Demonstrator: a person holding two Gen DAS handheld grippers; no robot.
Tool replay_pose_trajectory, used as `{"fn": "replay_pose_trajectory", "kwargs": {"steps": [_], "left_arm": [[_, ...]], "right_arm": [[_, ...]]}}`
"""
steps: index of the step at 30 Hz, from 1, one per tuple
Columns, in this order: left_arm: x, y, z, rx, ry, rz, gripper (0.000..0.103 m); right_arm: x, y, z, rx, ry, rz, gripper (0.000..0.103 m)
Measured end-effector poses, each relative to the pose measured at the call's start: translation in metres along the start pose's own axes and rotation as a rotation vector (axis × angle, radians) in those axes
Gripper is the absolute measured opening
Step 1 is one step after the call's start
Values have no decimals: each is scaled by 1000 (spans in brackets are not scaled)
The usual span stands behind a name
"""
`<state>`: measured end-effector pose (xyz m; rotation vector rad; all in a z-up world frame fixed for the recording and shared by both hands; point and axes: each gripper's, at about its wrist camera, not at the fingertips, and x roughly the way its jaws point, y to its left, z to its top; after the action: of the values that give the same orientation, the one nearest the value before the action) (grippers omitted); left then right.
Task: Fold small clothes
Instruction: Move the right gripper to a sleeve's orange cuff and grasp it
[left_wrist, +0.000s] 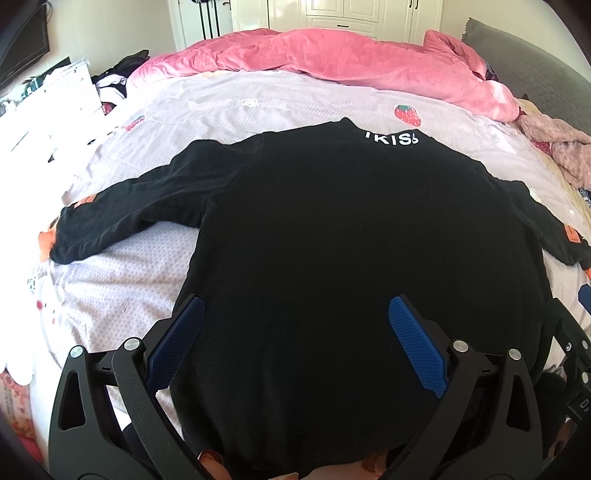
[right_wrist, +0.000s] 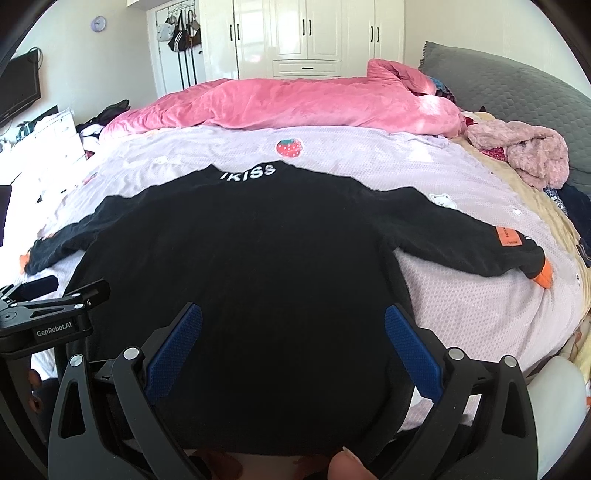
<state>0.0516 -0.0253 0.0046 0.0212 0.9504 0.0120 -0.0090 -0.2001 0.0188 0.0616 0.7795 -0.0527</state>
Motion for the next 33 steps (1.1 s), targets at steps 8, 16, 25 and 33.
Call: {"fn": "replay_pose_trajectory", "kwargs": {"steps": [8, 16, 25, 33], "left_arm": [[8, -13, 21, 7, -10, -14, 94], [17, -28, 49, 9, -19, -39, 94], [29, -43, 78, 8, -36, -50, 94], [41, -60, 96, 18, -27, -75, 94]], "right_arm": [[8, -16, 21, 41, -26, -24, 99], [23, -34, 45, 95, -45, -61, 99], [37, -59, 75, 173, -69, -118, 99], [48, -86, 100, 254, -89, -187, 99]]}}
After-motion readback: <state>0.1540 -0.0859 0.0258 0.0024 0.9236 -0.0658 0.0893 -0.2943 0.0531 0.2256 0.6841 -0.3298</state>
